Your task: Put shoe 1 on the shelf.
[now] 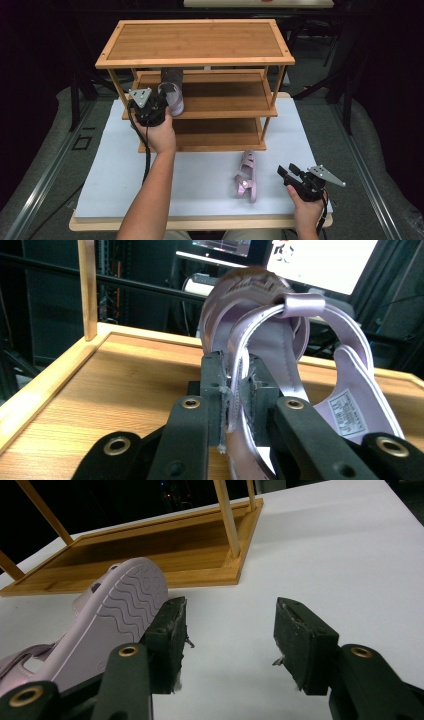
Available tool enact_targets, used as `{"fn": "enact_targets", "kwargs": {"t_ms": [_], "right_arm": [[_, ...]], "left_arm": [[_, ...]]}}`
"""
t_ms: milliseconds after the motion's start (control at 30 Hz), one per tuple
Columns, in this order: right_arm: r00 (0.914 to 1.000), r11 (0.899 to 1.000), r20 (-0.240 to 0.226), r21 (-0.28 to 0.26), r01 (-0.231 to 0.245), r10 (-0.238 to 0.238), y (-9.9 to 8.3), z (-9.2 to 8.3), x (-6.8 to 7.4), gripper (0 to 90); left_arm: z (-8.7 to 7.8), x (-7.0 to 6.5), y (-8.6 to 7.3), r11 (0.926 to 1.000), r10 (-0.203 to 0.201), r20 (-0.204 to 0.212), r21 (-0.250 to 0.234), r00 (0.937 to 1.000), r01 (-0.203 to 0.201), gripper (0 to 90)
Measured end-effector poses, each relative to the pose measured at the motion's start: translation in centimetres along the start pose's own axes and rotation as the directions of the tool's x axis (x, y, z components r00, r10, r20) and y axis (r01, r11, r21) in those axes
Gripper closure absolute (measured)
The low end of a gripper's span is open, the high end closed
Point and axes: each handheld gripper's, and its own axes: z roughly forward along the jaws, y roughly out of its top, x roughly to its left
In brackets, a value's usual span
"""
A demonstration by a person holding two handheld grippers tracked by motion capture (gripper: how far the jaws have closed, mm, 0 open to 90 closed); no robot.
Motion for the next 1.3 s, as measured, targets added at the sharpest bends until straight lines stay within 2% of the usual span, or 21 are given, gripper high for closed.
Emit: {"fn": "enact_targets", "kwargs": {"t_ms": [100, 400, 500, 633, 733, 933, 1067, 1100, 1167, 1267, 1300], "right_arm": [[1.0000, 1.000, 0.000, 0.000, -0.001, 0.001, 0.0, 0.0, -0.1, 46.6], [1.0000, 1.000, 0.002, -0.002, -0.007, 0.007, 0.0, 0.0, -0.3, 46.6], [1.0000, 1.000, -0.001, -0.004, -0.009, 0.009, 0.0, 0.0, -0.2, 46.6], [0.9999, 1.000, 0.000, -0.002, -0.010, 0.010, 0.0, 0.0, -0.2, 46.6], [1.0000, 1.000, 0.000, -0.002, -0.008, 0.008, 0.0, 0.0, -0.2, 46.6], [1.0000, 1.000, 0.002, 0.005, 0.000, 0.000, 0.0, 0.2, 0.1, 46.6], [1.0000, 1.000, -0.001, 0.000, 0.009, -0.009, 0.0, 0.3, 0.4, 46.6], [0.9996, 1.000, -0.003, 0.013, 0.027, -0.027, 0.0, 0.3, 0.7, 46.6], [0.9996, 1.000, -0.003, -0.007, 0.029, -0.029, 0.0, 0.5, 0.8, 46.6], [0.9991, 0.999, -0.004, 0.009, 0.043, -0.043, 0.1, 0.5, 1.2, 46.6], [0.9988, 0.999, -0.007, -0.002, 0.049, -0.049, 0.1, 0.5, 1.4, 46.7]], "left_arm": [[0.4, 0.2, 0.0, 0.9999, -0.006, 0.004, 0.011, 1.0000, 0.006, 80.3], [1.3, 0.0, 0.7, 0.9985, 0.019, 0.032, 0.051, 0.9993, -0.021, 75.4], [1.7, -0.1, 1.1, 0.9981, 0.023, 0.044, 0.056, 0.9988, -0.026, 72.7], [1.9, 0.0, 1.3, 0.9975, 0.031, 0.085, 0.061, 0.9959, -0.036, 66.9], [1.8, 0.1, 1.3, 0.9979, 0.029, 0.081, 0.055, 0.9963, -0.034, 61.4], [0.5, 0.2, 1.5, 0.9986, 0.045, 0.108, 0.022, 0.9931, -0.047, 53.9], [-0.7, 0.4, 1.5, 0.9993, 0.037, 0.135, -0.007, 0.9901, -0.036, 50.6], [-1.2, 0.6, 1.5, 0.9992, 0.037, 0.146, -0.018, 0.9886, -0.034, 49.1], [-2.0, 0.8, 1.4, 0.9985, 0.048, 0.149, -0.035, 0.9877, -0.043, 48.3], [-3.1, 1.5, 1.2, 0.9981, 0.040, 0.165, -0.053, 0.9854, -0.032, 46.3], [-3.8, 2.2, 1.0, 0.9988, 0.038, 0.199, -0.039, 0.9793, -0.031, 49.6]]}}
